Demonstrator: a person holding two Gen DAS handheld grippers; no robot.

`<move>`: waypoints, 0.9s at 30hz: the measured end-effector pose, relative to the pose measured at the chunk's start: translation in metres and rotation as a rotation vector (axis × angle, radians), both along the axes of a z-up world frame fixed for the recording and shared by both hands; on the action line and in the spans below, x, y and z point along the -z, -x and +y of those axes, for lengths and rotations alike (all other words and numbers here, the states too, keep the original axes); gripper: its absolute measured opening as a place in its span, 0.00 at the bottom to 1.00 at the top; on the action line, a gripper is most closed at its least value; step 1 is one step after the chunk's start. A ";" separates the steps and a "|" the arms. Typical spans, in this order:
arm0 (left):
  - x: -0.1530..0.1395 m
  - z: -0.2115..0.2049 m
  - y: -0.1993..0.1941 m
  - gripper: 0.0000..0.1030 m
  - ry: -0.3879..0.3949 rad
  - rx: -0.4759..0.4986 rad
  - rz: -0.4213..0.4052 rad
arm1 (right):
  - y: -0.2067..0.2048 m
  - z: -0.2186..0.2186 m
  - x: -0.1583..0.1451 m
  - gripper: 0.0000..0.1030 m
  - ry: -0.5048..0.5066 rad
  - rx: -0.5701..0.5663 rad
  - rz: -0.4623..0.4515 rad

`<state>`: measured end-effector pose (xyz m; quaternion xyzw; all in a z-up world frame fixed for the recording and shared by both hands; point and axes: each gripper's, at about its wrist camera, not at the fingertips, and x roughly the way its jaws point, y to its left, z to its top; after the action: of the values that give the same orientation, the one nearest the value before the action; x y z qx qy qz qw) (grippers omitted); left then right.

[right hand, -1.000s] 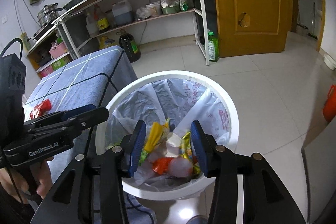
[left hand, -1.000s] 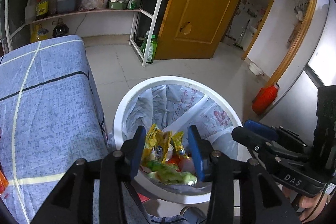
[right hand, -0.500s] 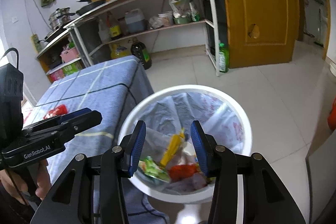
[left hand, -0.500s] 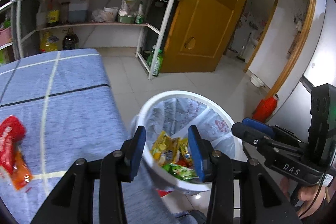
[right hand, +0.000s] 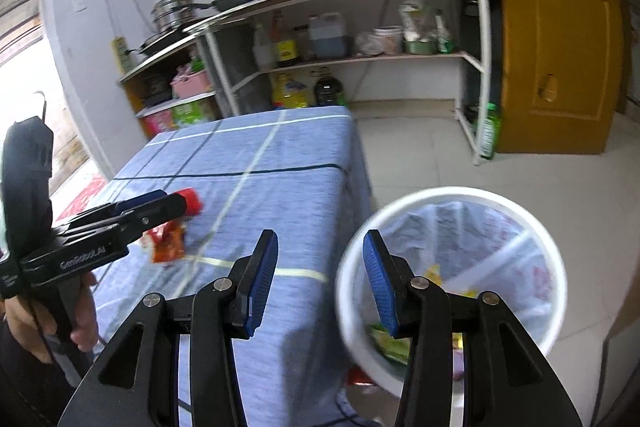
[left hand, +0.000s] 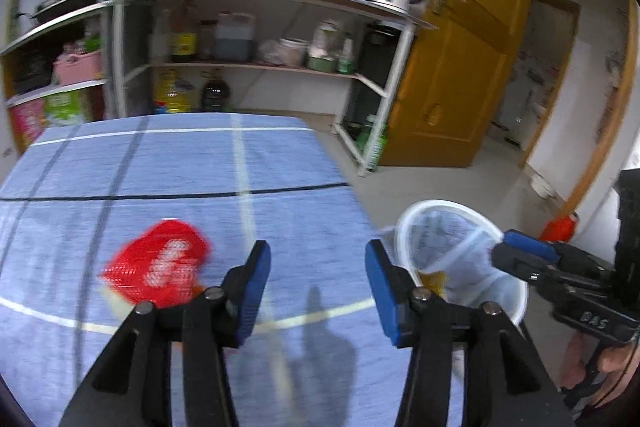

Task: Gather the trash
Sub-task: 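Grasp the red printed bag with the left tool while the right tool grasps the orange sachet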

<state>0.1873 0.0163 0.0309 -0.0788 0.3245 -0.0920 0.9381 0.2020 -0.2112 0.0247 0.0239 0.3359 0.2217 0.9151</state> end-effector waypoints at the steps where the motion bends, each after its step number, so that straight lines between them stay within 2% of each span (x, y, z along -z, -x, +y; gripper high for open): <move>1: 0.002 0.010 0.001 0.52 -0.002 -0.017 0.001 | 0.000 0.005 0.000 0.44 0.001 -0.014 0.000; 5: 0.009 0.044 0.002 0.54 -0.020 -0.083 0.011 | -0.003 0.034 0.002 0.44 0.010 -0.074 0.002; 11: 0.024 0.075 -0.004 0.63 -0.051 -0.132 0.035 | -0.008 0.071 0.008 0.44 0.018 -0.148 0.014; 20: 0.050 0.076 -0.032 0.66 -0.133 -0.088 0.107 | -0.020 0.089 0.019 0.44 0.026 -0.185 0.045; 27: 0.059 0.072 -0.042 0.67 -0.150 -0.061 0.160 | -0.027 0.094 0.022 0.44 0.024 -0.196 0.058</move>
<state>0.2298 0.0881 -0.0283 -0.0253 0.4017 -0.0325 0.9148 0.2287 -0.1169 0.0030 -0.0137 0.3657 0.3052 0.8792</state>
